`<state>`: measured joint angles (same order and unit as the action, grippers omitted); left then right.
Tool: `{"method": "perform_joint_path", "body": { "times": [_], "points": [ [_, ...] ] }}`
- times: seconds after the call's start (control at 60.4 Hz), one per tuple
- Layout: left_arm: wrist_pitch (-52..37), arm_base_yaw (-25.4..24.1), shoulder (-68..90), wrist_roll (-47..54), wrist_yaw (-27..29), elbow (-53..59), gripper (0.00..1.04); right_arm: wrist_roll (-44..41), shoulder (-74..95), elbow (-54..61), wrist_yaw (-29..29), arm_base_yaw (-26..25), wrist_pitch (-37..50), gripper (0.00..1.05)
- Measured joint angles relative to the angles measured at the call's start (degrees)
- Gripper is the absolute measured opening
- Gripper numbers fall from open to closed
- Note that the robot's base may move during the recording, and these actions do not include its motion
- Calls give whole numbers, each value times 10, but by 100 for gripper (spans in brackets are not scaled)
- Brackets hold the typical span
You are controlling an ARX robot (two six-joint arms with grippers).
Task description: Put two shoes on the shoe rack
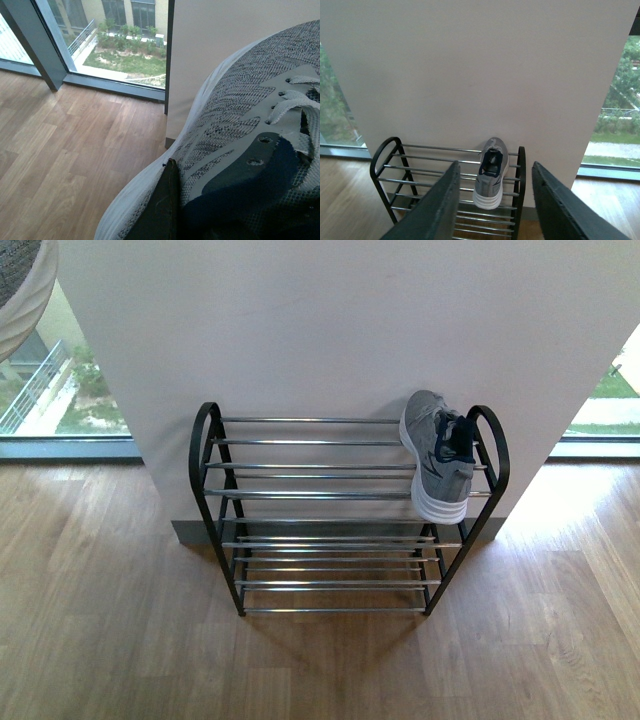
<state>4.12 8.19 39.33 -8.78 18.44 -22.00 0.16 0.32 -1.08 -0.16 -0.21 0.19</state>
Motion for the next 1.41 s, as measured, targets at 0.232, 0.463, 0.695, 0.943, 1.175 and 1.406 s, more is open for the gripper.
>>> {"method": "perform_joint_path", "body": {
  "times": [0.232,0.463,0.695,0.943,1.175,1.406],
  "points": [
    [0,0,0,0,6,0,2,0,0,0,0,0,0,89],
    [0,0,0,0,0,0,2,0,0,0,0,0,0,95],
    [0,2,0,0,-8,0,2,0,0,0,4,1,-1,95],
    [-5,3,57,9,22,-19,2,0,0,0,3,1,-1,95],
    [-61,6,318,-44,-26,-130,2,0,0,0,3,1,-1,95],
    [-64,36,589,-81,-22,-295,2,0,0,0,3,1,-1,95]
  ]
}}
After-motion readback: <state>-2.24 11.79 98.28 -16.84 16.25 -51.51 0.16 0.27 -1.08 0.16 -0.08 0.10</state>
